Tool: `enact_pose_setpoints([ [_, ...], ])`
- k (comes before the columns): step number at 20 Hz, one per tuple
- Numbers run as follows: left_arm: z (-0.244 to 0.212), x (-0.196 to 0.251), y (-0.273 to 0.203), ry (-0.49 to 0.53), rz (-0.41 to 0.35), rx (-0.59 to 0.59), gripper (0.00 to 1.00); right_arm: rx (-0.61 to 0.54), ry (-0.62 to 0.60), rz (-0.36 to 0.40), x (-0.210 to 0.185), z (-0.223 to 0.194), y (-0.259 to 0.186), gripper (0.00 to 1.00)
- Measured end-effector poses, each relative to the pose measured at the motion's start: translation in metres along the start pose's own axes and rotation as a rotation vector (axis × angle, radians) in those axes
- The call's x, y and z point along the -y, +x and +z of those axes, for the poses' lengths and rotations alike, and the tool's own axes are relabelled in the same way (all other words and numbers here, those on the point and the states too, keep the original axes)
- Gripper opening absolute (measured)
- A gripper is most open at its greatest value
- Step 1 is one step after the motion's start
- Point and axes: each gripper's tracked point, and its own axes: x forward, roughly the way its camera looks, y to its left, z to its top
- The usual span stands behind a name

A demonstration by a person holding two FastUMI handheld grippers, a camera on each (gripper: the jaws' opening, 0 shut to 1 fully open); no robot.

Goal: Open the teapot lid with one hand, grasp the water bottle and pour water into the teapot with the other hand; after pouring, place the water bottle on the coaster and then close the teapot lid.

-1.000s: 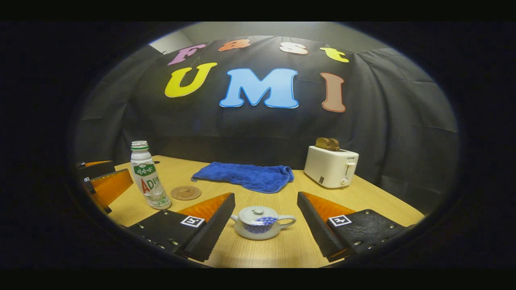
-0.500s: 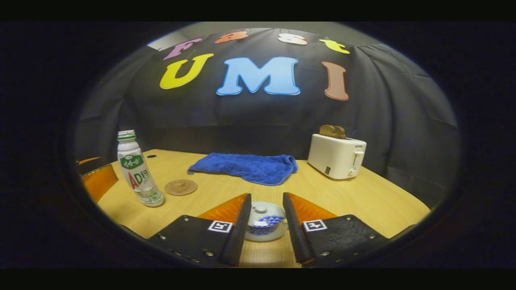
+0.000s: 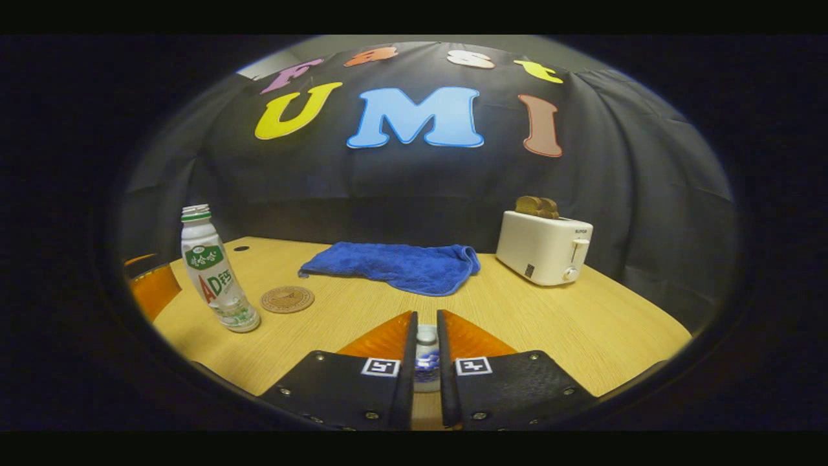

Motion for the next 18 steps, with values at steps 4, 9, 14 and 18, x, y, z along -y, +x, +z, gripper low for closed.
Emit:
enact_pose_setpoints([
  [4, 0.000, 0.000, 0.001, -0.009, -0.001, 0.003, 0.95, -0.014, 0.037, 0.021, -0.003, 0.001, -0.001, 0.00],
  [9, -0.002, -0.002, 0.001, 0.005, 0.007, -0.009, 0.89, -0.019, 0.046, 0.039, -0.002, 0.000, -0.001, 0.08],
  [14, -0.010, -0.006, 0.004, 0.032, 0.035, -0.031, 0.90, 0.015, 0.058, 0.043, 0.001, 0.014, -0.006, 0.08],
  [18, -0.018, -0.015, 0.009, 0.030, 0.042, -0.058, 0.93, 0.054, 0.066, 0.039, 0.007, 0.032, -0.011, 0.08],
])
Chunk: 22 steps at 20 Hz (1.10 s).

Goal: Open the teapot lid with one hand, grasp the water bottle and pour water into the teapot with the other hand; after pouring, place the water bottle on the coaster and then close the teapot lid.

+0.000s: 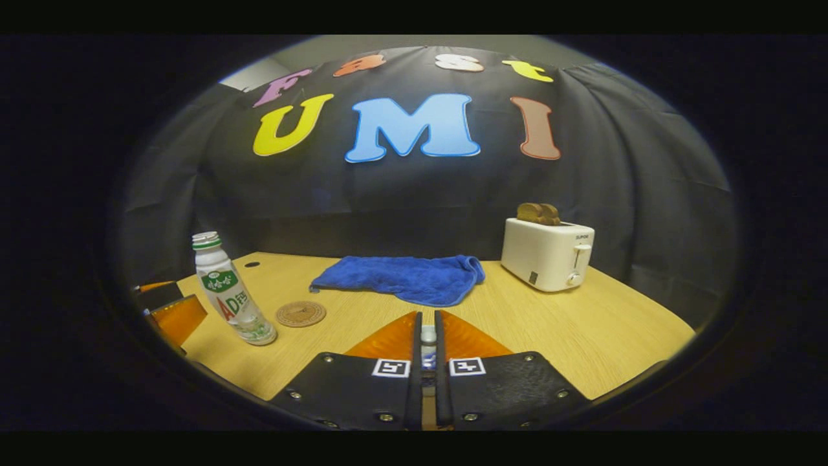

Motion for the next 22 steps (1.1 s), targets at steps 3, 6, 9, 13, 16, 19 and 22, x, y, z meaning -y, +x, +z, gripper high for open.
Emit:
enact_pose_setpoints([
  [3, -0.010, 0.000, 0.009, 0.003, -0.002, -0.025, 1.00, 0.039, -0.005, -0.010, 0.006, 0.016, -0.003, 0.08],
  [6, -0.016, -0.004, 0.019, 0.012, 0.007, -0.035, 1.00, 0.064, -0.007, -0.013, 0.011, 0.027, -0.005, 0.08],
  [9, -0.021, -0.006, 0.035, 0.021, 0.007, -0.042, 1.00, 0.075, -0.010, -0.011, 0.013, 0.031, -0.004, 0.08],
  [13, -0.024, -0.008, 0.057, 0.015, 0.012, -0.042, 0.95, 0.087, -0.020, -0.006, 0.015, 0.034, -0.001, 0.08],
  [16, -0.028, -0.010, 0.073, 0.034, 0.011, -0.053, 0.94, 0.084, -0.021, 0.002, 0.016, 0.033, 0.003, 0.08],
  [19, -0.032, -0.010, 0.084, 0.055, 0.007, -0.064, 0.94, 0.086, -0.017, 0.008, 0.017, 0.030, 0.009, 0.08],
  [22, -0.035, -0.009, 0.093, 0.067, 0.004, -0.071, 0.95, 0.077, -0.009, 0.013, 0.020, 0.025, 0.013, 0.08],
])
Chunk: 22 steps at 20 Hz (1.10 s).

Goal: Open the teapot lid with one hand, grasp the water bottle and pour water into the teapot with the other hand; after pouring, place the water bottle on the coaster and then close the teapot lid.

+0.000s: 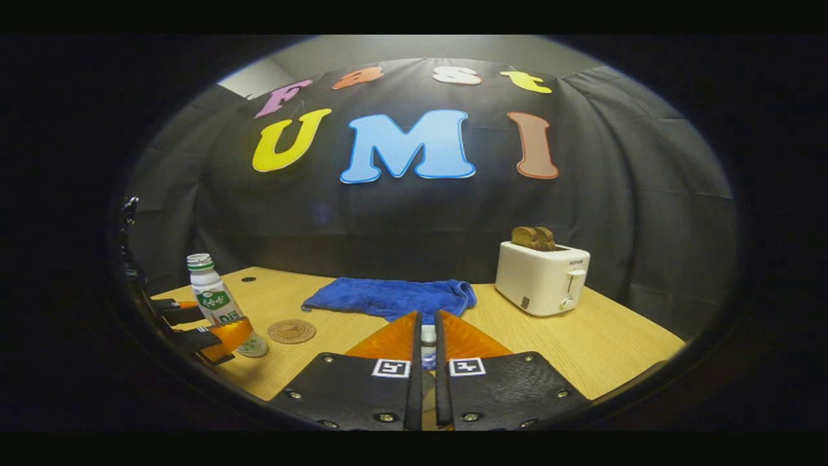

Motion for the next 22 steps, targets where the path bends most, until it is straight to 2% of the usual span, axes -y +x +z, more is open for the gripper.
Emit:
enact_pose_setpoints([
  [6, 0.002, -0.001, 0.010, 0.030, 0.006, 0.009, 0.94, -0.016, 0.028, -0.002, 0.009, -0.009, 0.001, 0.08],
  [7, 0.002, -0.001, 0.010, 0.032, 0.001, 0.003, 0.97, -0.017, 0.033, -0.004, 0.010, -0.009, 0.000, 0.08],
  [8, 0.002, -0.002, 0.010, 0.032, 0.002, 0.002, 1.00, -0.017, 0.037, -0.007, 0.012, -0.010, 0.000, 0.00],
  [9, 0.001, -0.002, 0.010, 0.025, -0.001, 0.002, 0.96, -0.018, 0.040, -0.011, 0.013, -0.010, -0.001, 0.08],
  [10, 0.002, -0.002, 0.010, 0.016, -0.008, 0.000, 0.92, -0.018, 0.043, -0.015, 0.016, -0.010, -0.001, 0.08],
  [12, 0.001, -0.004, 0.010, -0.010, -0.014, -0.003, 0.77, -0.016, 0.054, -0.021, 0.019, -0.009, -0.002, 0.08],
  [13, 0.000, -0.004, 0.009, -0.019, -0.019, -0.006, 0.82, -0.014, 0.059, -0.024, 0.021, -0.010, -0.002, 0.00],
  [14, 0.000, -0.003, 0.009, -0.014, -0.022, -0.010, 0.86, -0.012, 0.061, -0.028, 0.023, -0.009, -0.002, 0.08],
  [15, 0.000, -0.004, 0.007, -0.004, -0.017, -0.012, 0.86, -0.011, 0.063, -0.031, 0.024, -0.010, -0.002, 0.08],
  [18, 0.002, -0.004, 0.004, 0.071, -0.003, -0.021, 0.78, -0.002, 0.075, -0.039, 0.030, -0.007, -0.004, 0.08],
  [22, 0.015, -0.002, -0.006, 0.229, 0.029, 0.008, 0.83, 0.013, 0.084, -0.059, 0.042, -0.003, -0.009, 0.08],
])
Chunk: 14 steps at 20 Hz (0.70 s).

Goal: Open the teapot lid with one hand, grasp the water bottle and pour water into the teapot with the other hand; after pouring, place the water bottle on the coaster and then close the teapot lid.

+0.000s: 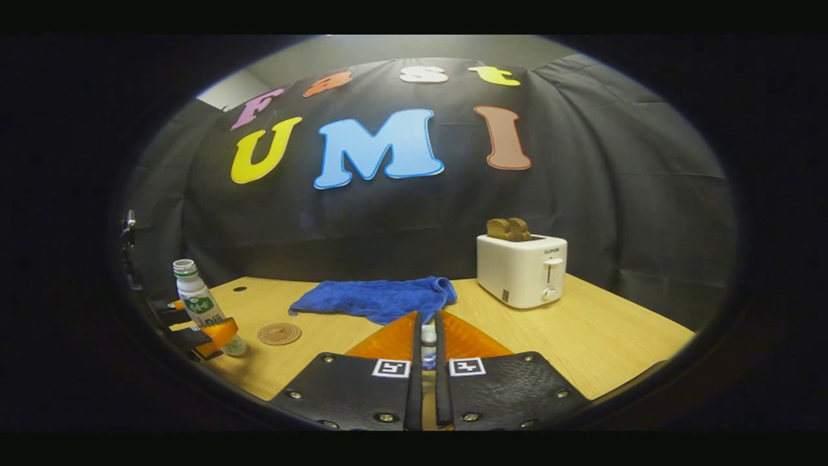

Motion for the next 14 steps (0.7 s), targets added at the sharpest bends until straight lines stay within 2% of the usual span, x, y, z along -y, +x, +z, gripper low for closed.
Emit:
enact_pose_setpoints([
  [6, 0.019, 0.014, -0.008, 0.184, 0.010, 0.018, 0.84, -0.001, 0.025, -0.032, 0.027, -0.002, -0.006, 0.08],
  [7, 0.022, 0.018, -0.009, 0.221, 0.012, 0.020, 0.78, -0.002, 0.027, -0.040, 0.032, -0.003, -0.007, 0.08],
  [12, 0.036, 0.036, -0.009, 0.410, 0.014, 0.031, 0.78, -0.002, 0.038, -0.067, 0.054, -0.006, -0.014, 0.08],
  [13, 0.037, 0.040, -0.008, 0.440, 0.010, 0.030, 0.84, -0.005, 0.042, -0.072, 0.058, -0.008, -0.015, 0.08],
  [14, 0.039, 0.044, -0.007, 0.470, 0.006, 0.030, 0.84, -0.007, 0.046, -0.077, 0.062, -0.007, -0.017, 0.08],
])
